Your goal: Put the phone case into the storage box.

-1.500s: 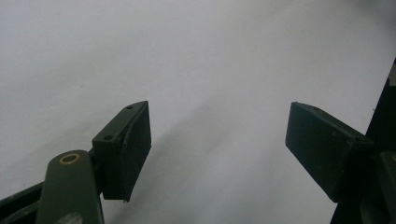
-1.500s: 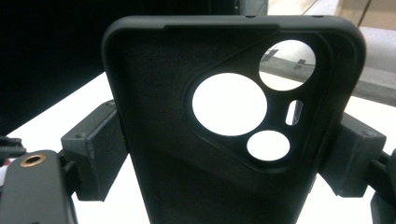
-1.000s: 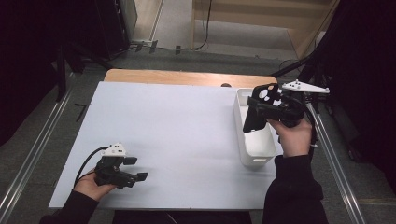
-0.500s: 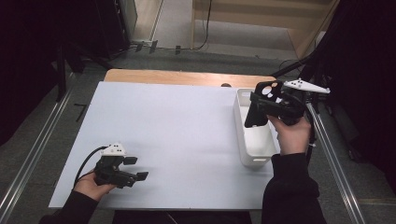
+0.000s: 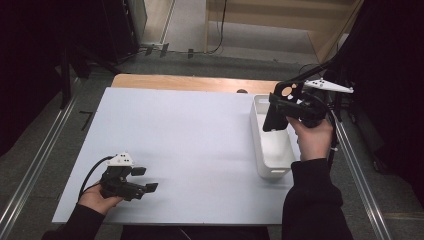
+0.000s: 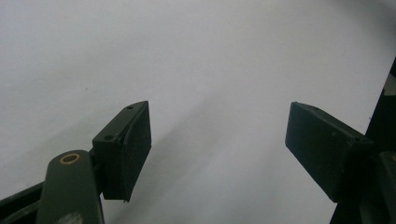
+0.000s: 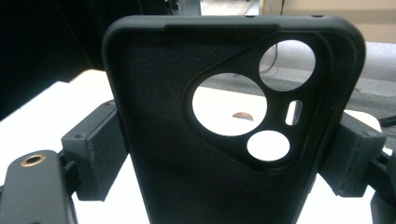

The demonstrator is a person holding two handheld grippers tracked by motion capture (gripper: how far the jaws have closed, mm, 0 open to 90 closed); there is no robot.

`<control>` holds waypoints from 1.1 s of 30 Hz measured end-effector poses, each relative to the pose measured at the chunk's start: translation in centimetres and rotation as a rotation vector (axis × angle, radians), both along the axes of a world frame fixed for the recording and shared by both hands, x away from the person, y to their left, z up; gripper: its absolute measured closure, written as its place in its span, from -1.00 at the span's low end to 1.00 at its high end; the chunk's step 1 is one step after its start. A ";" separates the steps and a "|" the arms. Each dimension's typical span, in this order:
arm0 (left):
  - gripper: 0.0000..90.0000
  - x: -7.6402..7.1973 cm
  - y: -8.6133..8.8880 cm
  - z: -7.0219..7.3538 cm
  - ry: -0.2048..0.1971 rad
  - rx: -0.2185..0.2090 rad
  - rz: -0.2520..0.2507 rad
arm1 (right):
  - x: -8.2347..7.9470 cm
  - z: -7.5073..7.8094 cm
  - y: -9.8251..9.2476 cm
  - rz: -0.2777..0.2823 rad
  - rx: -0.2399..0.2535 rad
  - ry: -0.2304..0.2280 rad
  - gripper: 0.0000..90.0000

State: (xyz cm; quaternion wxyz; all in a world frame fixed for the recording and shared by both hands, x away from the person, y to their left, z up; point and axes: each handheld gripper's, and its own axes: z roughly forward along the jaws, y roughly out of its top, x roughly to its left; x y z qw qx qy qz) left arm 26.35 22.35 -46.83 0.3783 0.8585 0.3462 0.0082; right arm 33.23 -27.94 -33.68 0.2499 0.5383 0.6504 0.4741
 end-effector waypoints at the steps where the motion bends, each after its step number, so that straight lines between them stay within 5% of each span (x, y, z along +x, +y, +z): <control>1: -0.50 0.0 0.0 0.0 0.000 -0.003 0.000 | 0.2 0.1 0.0 0.001 -0.007 0.000 -0.72; 12: -0.50 0.0 -0.1 -0.1 -0.001 0.004 -0.008 | 3.7 0.0 -0.5 -0.015 0.015 0.035 -0.72; 20: -0.50 0.0 0.0 -0.1 0.003 0.005 -0.008 | 5.6 -0.3 -0.1 -0.037 -0.002 0.024 -0.72; 24: -0.49 -0.1 0.0 0.0 0.003 0.003 -0.006 | 6.5 -0.7 -0.5 -0.046 0.040 0.005 -0.72; 33: -0.49 -0.1 -0.1 0.0 0.001 0.007 -0.012 | 8.9 -1.5 -0.4 -0.086 -0.004 0.011 -0.72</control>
